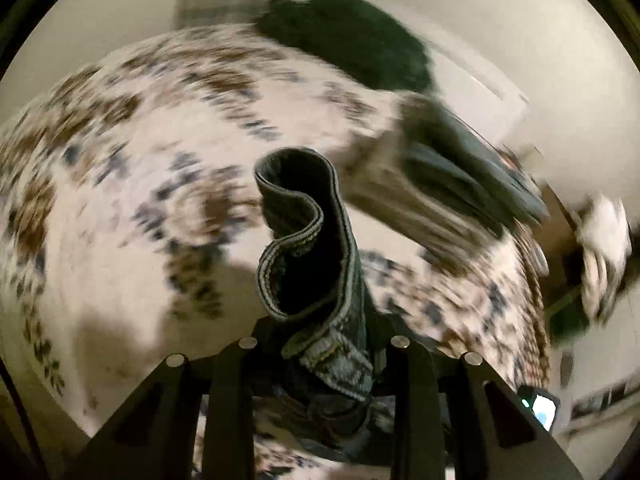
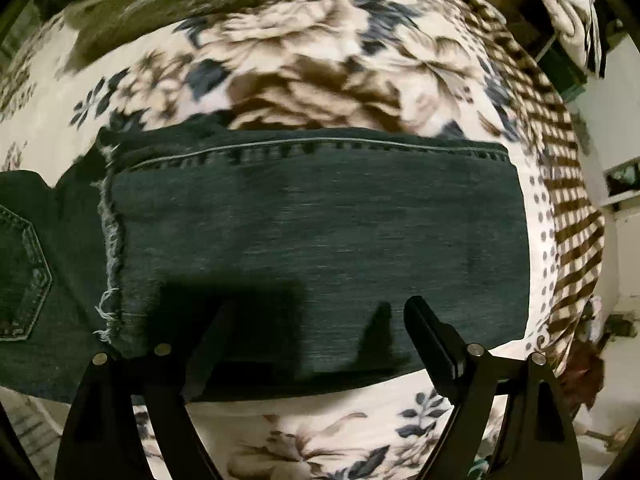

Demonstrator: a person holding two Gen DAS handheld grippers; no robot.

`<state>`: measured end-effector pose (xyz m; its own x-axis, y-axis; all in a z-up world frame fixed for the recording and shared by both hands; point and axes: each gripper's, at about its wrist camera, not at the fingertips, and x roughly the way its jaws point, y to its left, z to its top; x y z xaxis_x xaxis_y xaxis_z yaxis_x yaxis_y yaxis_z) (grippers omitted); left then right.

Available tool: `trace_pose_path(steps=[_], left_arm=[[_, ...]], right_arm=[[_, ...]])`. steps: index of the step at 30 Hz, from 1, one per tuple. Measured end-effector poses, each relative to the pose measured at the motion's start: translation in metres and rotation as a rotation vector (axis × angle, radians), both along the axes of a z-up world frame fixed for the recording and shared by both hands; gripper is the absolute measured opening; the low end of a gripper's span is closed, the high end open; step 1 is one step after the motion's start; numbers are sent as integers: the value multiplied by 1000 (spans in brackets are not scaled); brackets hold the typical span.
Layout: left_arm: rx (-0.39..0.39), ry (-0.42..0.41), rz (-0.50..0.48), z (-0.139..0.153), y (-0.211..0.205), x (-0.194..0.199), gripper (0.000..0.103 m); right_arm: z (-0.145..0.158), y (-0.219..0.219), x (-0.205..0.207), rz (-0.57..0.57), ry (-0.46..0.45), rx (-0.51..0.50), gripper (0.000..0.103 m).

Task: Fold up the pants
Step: 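Lift the waistband end with the left gripper and fold it over the hems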

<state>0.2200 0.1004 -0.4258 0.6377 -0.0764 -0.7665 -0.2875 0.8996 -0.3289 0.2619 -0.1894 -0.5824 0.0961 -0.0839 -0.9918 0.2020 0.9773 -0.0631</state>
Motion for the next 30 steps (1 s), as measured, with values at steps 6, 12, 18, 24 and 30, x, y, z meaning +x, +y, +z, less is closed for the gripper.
trace_pose_path(steps=[6,12,18,24,30], left_arm=[[61,-15,-240,23,-109,15,24],[91,50,-485,-5,-221,28,24],[205,194,-674,-84,-323,31,24],[297,252,-731,-127,-350,27,25],[245,301,-714,-125,-351,30,42]], right_arm=[[17,-59,-6,-43,-38,4,89],[24,-151,-24,-181,-46,6,89],[0,-234,-50,-274,12,0,89],[-3,-275,-60,-285,12,23,89],[8,-284,-54,-261,-37,108,89]])
